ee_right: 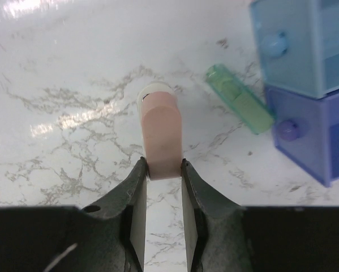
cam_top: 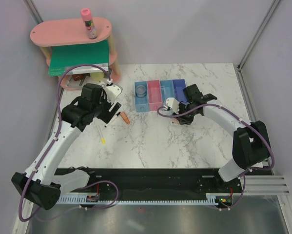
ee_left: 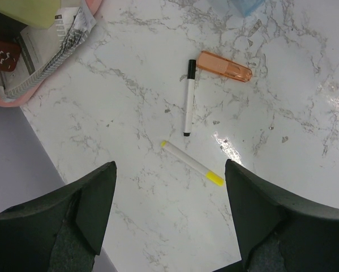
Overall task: Sort the stationery into containers
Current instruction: Pick up the stapler from the center of the board, then place the stapler in the storage box.
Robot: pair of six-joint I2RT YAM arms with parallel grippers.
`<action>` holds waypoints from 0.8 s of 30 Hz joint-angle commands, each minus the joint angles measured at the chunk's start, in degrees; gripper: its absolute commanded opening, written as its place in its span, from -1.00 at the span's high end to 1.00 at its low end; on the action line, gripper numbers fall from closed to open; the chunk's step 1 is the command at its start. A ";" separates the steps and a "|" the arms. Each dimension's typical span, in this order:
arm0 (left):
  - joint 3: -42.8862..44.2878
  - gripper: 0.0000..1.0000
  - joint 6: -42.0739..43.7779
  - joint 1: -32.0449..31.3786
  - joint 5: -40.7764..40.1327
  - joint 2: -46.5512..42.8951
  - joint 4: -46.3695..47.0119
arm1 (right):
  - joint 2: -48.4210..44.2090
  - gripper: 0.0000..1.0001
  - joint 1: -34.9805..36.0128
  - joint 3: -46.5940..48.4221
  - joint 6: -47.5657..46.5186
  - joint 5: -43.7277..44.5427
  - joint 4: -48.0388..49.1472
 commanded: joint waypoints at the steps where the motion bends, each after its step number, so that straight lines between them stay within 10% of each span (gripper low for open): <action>1: -2.34 -0.68 0.26 -0.05 -0.11 -2.66 -0.58 | -2.69 0.85 2.10 9.22 10.62 -3.47 2.97; 24: -9.72 -0.67 0.70 0.30 3.84 -8.37 -0.40 | 34.66 0.85 13.18 52.29 17.24 7.86 10.45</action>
